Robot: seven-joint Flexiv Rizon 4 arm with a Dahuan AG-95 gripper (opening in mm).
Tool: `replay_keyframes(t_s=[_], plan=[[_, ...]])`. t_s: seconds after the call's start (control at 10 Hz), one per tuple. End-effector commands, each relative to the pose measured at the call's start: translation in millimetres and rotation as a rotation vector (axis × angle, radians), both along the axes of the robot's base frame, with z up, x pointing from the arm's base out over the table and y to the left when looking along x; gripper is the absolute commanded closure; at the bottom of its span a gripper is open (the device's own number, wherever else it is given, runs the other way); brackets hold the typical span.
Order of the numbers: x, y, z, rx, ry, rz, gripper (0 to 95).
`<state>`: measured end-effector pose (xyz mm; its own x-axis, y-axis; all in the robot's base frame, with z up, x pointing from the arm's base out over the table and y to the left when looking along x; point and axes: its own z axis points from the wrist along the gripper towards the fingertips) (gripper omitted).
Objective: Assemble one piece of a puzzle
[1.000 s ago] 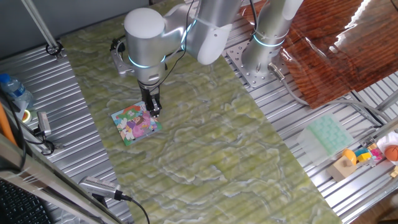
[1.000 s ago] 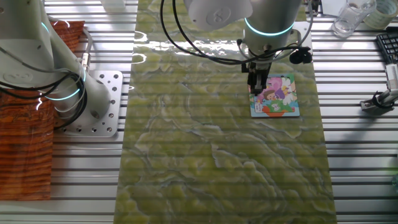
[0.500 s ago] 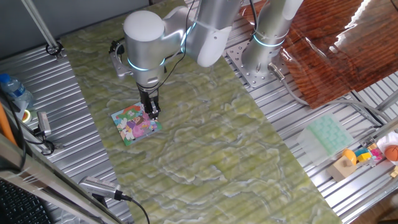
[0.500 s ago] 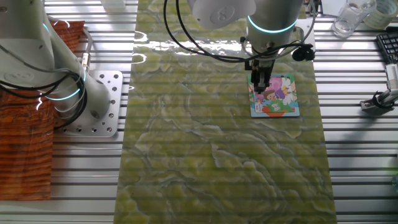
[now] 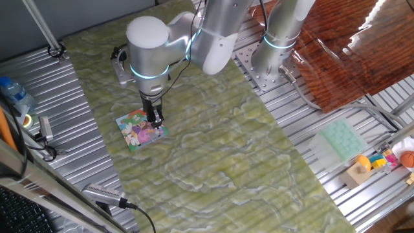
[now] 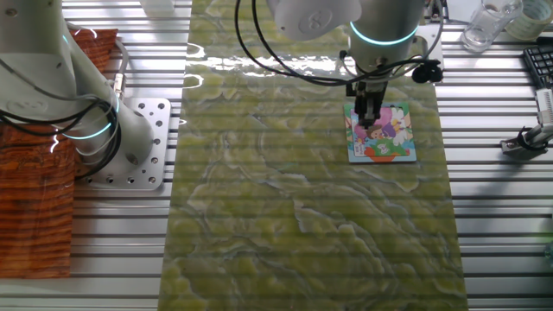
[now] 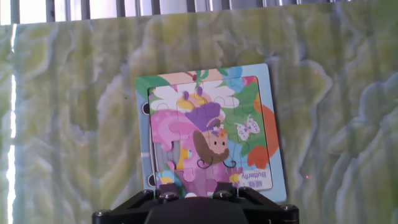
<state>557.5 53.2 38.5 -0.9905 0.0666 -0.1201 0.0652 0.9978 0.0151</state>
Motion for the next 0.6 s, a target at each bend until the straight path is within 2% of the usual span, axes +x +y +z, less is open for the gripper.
replay_keyframes(t_s=[0.1, 0.6], plan=[[6.0, 2.1, -1.6, -0.004, 0.000, 0.003, 95.0], [7.5, 7.1, -7.8, -0.004, -0.006, 0.009, 95.0]])
